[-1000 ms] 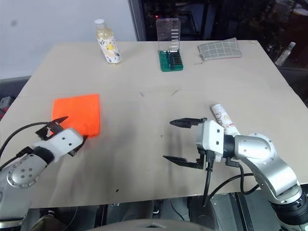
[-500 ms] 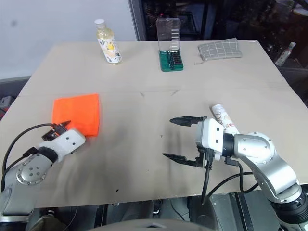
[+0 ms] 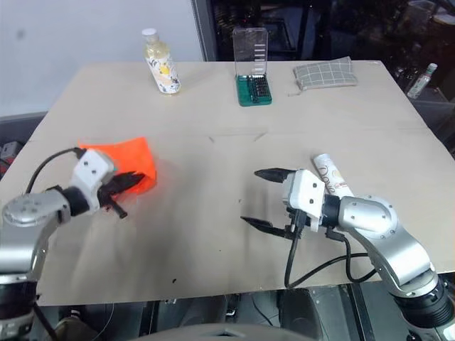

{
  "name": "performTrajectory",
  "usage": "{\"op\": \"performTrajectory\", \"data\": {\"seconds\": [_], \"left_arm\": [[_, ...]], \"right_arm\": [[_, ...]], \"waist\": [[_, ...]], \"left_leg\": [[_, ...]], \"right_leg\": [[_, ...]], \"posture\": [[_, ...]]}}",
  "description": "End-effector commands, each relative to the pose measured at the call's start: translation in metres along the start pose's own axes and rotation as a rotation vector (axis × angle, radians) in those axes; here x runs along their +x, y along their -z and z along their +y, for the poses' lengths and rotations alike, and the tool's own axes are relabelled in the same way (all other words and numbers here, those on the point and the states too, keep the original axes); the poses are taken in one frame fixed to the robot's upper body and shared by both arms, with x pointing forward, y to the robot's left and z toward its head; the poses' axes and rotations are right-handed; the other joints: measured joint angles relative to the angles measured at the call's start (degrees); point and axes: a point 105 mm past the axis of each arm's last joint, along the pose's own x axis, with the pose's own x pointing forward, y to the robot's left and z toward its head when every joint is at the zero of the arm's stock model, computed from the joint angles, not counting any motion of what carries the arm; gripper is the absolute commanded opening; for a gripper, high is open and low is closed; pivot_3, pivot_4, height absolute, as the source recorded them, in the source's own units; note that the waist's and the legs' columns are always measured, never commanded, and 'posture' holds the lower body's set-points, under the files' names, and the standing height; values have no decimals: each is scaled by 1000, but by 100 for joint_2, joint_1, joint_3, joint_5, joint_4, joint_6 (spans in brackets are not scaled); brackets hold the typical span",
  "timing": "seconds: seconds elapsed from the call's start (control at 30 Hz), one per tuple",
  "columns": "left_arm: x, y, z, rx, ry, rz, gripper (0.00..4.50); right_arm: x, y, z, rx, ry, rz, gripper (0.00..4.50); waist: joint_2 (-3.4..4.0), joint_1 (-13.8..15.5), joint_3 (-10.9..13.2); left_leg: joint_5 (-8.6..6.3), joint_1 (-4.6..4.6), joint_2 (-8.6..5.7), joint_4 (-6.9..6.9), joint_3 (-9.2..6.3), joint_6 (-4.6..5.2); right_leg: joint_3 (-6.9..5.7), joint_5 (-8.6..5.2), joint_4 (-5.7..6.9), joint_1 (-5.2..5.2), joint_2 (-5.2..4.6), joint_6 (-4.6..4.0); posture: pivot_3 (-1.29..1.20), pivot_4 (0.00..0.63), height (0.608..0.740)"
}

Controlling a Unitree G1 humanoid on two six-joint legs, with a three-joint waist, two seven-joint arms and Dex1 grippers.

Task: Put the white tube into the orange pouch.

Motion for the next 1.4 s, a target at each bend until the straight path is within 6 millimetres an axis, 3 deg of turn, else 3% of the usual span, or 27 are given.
{"op": "performTrajectory", "data": {"seconds": [0.03, 0.17, 0.3, 0.43, 0.53, 0.63, 0.67, 0.7, 0.73, 0.87, 1.0, 1.13, 1.23, 1.4], "left_arm": [[12, -28, -15, -140, 123, -35, 23], [29, -52, -27, -234, 207, -49, 23], [32, -63, -25, -281, 216, -44, 23], [30, -68, -22, -298, 209, -42, 23], [30, -68, -21, -302, 194, -44, 23], [25, -65, -22, -318, 203, -44, 0], [23, -64, -21, -318, 201, -44, 0], [21, -64, -20, -318, 200, -44, 0], [21, -64, -19, -318, 199, -45, 0], [17, -59, -20, -263, 202, -25, 0], [15, -54, -19, -222, 198, -8, 0], [18, -55, -17, -226, 199, -23, 0], [25, -64, -15, -251, 197, -66, 0], [32, -73, -22, -241, 234, -78, 0]], "right_arm": [[-6, 23, -28, 12, 192, 130, 4500], [-26, 51, -60, 83, 423, 281, 4500], [-53, 73, -78, 156, 601, 413, 4500], [-70, 91, -86, 197, 711, 515, 4500], [-75, 117, -80, 324, 722, 564, 4500], [-80, 135, -72, 401, 699, 603, 3636], [-80, 135, -71, 406, 694, 603, 3636], [-79, 134, -70, 409, 685, 594, 3017], [-77, 131, -69, 406, 671, 584, 2759], [-44, 95, -56, 374, 496, 424, 919], [-2, 48, -28, 349, 242, 238, 919], [25, 25, -10, 340, 95, 164, 919], [64, 8, 6, 328, -74, 106, 919], [105, 4, -7, 290, -140, 90, 919]], "waist": [[-2, 8, 1], [-2, 6, 1], [-3, -17, 2], [-3, -17, 2], [-3, -17, 2], [-4, -10, 1], [-5, -9, 0], [-6, -9, 0], [-6, -1, 0], [-6, -12, 0], [8, -78, 9], [9, -79, 13], [5, -96, 14], [-1, -116, 18]], "left_leg": [[1, 0, 0, 1, 0, 0], [4, 2, -2, 9, 3, -4], [5, 3, -2, 10, 9, -5], [5, 6, 1, 8, 14, -5], [5, 7, 1, 8, 17, -5], [4, 10, 0, 9, 22, -4], [4, 10, 0, 9, 22, -4], [4, 10, 0, 9, 23, -4], [4, 11, 0, 10, 23, -4], [4, 11, 0, 9, 22, -4], [4, 10, 10, 2, 20, -4], [4, 6, 6, 6, 17, -4], [4, 7, -1, 7, 15, -3], [21, 4, -3, 7, 6, -32]], "right_leg": [[0, 0, 2, 1, 1, 0], [11, 0, 25, 1, 4, 0], [21, 0, 35, -3, 6, -1], [27, 0, 36, -4, 11, -1], [30, 0, 36, -4, 10, -1], [36, 0, 35, -1, 7, -2], [36, 0, 35, -1, 7, -2], [36, 0, 35, -1, 7, -2], [37, 0, 35, -1, 7, -2], [37, 0, 35, -2, 6, -2], [39, -1, 35, -5, 10, -3], [33, 0, 32, -5, 6, -3], [29, 0, 25, -5, 3, -2], [25, 2, 36, -6, 8, -4]], "posture": [[0, 150, 740], [0, 150, 740], [0, 150, 740], [0, 150, 740], [0, 150, 740], [0, 150, 740], [0, 150, 740], [0, 150, 740], [0, 150, 740], [0, 150, 740], [0, 150, 740], [0, 150, 740], [0, 150, 740], [0, 150, 740]]}}
